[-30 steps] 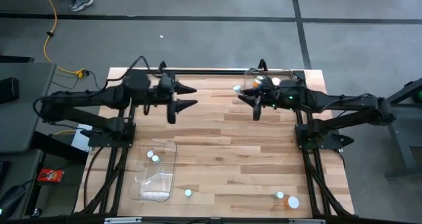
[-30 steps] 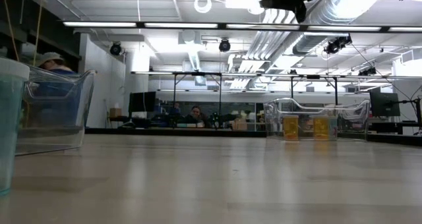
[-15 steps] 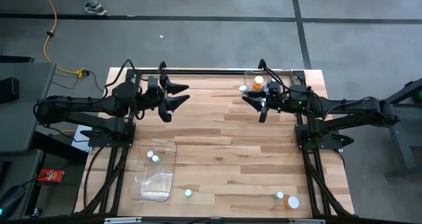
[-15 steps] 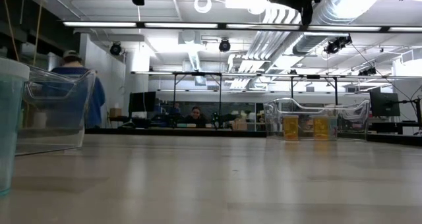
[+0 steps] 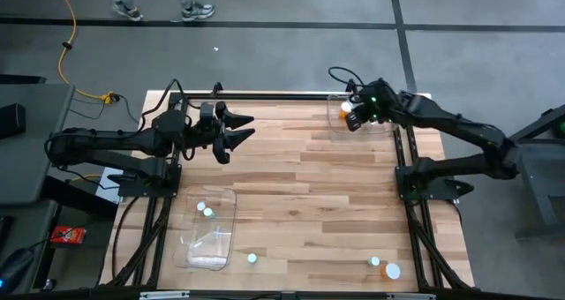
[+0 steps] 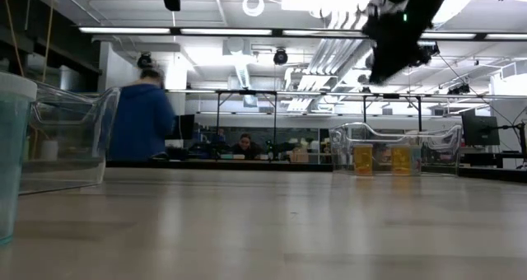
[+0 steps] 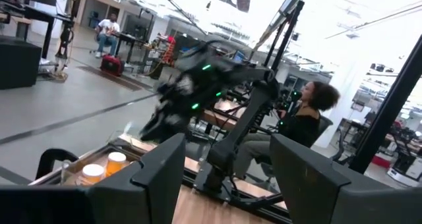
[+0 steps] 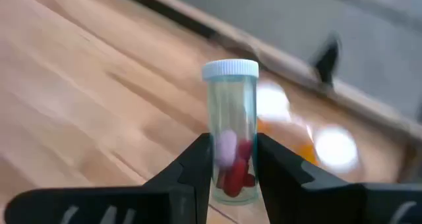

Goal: Pick and place medicine bottles into bin by pill shape (circle, oval)
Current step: Put the green capsule bottle into the top transparent bin, then put the green tablet bottle into the bottom transparent bin

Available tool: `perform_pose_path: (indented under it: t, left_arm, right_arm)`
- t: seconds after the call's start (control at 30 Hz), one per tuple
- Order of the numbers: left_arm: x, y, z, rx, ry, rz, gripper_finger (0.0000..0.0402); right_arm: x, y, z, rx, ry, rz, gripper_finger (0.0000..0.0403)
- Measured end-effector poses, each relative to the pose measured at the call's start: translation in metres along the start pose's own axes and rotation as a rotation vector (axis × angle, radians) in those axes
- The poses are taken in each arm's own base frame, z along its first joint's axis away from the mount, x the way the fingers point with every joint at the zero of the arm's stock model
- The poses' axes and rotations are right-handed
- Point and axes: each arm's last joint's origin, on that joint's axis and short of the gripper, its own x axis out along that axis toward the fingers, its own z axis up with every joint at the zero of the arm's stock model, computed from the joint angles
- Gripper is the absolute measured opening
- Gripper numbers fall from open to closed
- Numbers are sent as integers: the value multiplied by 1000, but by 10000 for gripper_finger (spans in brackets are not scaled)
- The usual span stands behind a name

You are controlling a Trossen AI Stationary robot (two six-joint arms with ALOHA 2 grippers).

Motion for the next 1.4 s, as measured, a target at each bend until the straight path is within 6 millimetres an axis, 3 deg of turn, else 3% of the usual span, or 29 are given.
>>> perform_pose_path:
  t: [0.2,0.47,0.63,0.83,0.93,1.03,1.2,1.4]
  left_arm:
    - [0,0,0,0,0,1,211]
    - [0,0,0,0,-2,6,211]
    - [0,0,0,0,-2,6,211]
    - [0,0,0,0,-3,6,211]
    - [0,0,0,0,-3,6,211]
    - [0,0,0,0,-2,6,211]
    - [0,0,0,0,-2,6,211]
    - [0,0,0,0,-1,0,211]
  right_arm:
    - [52,-26,-9,161,150,-133,88]
    - [94,-28,-16,183,306,-162,90]
    - [106,-27,-20,177,361,-160,128]
    - [107,-27,-20,165,365,-150,200]
    - [96,-26,-17,140,329,-110,221]
    - [73,-22,-11,133,247,-16,227]
    - [14,4,-3,64,-10,267,228]
    - [-59,46,-17,-103,-298,558,228]
